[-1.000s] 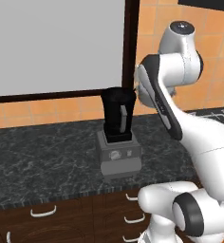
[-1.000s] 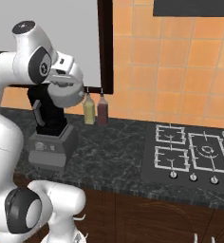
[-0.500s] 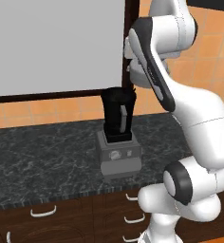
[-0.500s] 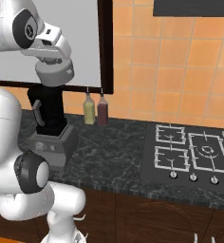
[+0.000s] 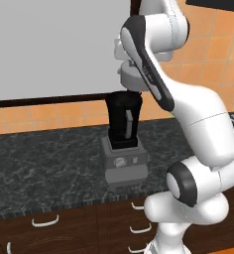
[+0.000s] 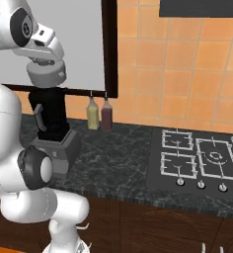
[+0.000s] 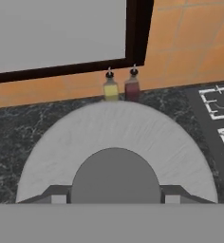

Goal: Close the lid blender by securely placing the lid on top.

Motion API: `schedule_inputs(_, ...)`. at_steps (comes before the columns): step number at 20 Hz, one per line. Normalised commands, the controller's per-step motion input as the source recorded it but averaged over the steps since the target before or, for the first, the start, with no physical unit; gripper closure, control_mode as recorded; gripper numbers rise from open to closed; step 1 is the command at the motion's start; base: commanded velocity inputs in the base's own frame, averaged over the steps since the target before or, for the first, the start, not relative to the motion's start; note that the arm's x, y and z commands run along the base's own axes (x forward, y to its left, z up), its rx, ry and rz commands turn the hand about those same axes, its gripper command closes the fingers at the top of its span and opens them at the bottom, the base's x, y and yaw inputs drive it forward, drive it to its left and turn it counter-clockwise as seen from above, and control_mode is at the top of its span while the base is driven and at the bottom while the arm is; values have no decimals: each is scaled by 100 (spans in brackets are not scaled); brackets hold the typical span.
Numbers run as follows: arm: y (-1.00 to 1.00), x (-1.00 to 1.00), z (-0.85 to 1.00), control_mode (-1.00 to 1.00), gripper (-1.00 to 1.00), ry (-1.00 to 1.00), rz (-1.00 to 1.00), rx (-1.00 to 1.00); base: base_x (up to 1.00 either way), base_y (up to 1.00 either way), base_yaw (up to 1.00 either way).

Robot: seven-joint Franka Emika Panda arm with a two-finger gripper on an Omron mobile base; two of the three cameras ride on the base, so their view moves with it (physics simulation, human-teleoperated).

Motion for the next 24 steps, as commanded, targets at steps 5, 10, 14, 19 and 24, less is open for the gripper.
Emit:
schedule_inputs(5, 44, 19, 0, -100, 100, 0, 6, 0, 0, 0, 0)
schedule_inputs(10, 35, 11, -13, -100, 100, 2, 7, 0, 0, 0, 0)
schedule_inputs(14, 8, 30, -17, -100, 100, 0, 5, 0, 0, 0, 0)
schedule_inputs(19, -3, 61, 0, -100, 100, 1, 1, 0, 0, 0, 0)
schedule_inputs(24, 1, 12, -8, -100, 100, 2, 0, 0, 0, 0, 0)
